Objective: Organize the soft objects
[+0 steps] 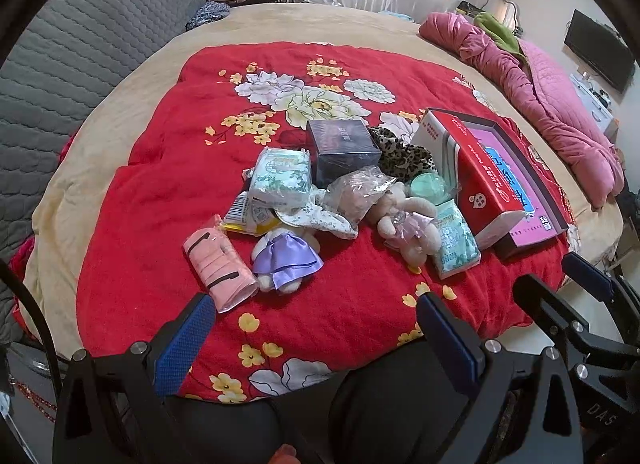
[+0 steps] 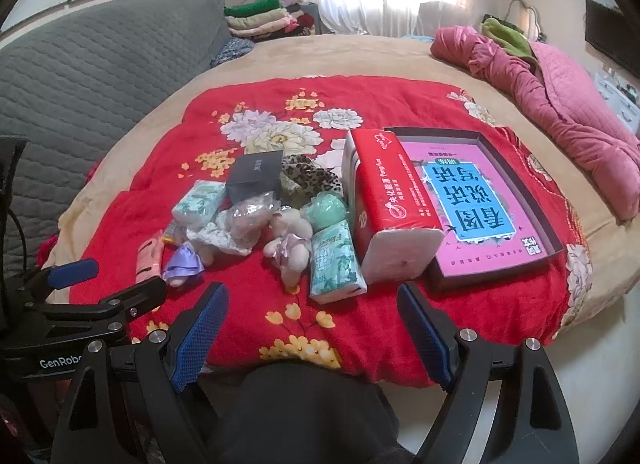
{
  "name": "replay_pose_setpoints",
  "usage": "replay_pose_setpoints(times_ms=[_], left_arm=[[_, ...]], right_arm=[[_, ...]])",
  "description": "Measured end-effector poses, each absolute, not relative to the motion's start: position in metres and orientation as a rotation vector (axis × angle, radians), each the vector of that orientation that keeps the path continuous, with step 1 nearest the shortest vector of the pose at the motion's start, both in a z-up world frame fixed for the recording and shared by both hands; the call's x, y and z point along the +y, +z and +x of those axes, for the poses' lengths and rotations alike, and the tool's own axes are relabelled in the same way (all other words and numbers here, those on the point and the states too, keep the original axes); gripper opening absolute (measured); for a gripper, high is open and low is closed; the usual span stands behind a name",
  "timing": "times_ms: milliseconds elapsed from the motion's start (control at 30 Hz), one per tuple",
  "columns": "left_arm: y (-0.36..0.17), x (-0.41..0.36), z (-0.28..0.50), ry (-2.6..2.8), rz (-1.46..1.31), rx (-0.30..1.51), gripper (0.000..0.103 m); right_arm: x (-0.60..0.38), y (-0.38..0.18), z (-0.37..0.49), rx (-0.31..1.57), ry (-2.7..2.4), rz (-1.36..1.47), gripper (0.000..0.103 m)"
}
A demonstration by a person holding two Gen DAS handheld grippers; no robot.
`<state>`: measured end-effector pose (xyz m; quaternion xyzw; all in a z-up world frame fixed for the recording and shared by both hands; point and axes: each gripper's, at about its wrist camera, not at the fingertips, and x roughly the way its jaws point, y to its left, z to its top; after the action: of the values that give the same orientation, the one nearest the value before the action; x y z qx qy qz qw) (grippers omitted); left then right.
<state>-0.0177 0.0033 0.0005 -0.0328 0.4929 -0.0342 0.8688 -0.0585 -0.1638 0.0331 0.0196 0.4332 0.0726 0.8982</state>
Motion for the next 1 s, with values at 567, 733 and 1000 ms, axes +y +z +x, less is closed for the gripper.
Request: replay_pose_setpoints(times_ms=[567,733,1000], left_arm=[[0.0027,0.0017,-0.0205,-0.075,-0.065,1.022,0.101],[0.0028,0.0006,-0.0213,-0.079,-0.067,1.02,0.101],[0.0033,0.0007,-0.0213,-0.079,-0.07,1.019,0.101]], right_arm=[[-0.1669,0.036,-0.0597,0.882,0.12,0.035,0.087],[-0.1665,0.0361,-0.0596,0.885,0.121,0.032,0.087],[-0.1669,0.0353,-0.0595,0.887,0.12,0.032,0.087]])
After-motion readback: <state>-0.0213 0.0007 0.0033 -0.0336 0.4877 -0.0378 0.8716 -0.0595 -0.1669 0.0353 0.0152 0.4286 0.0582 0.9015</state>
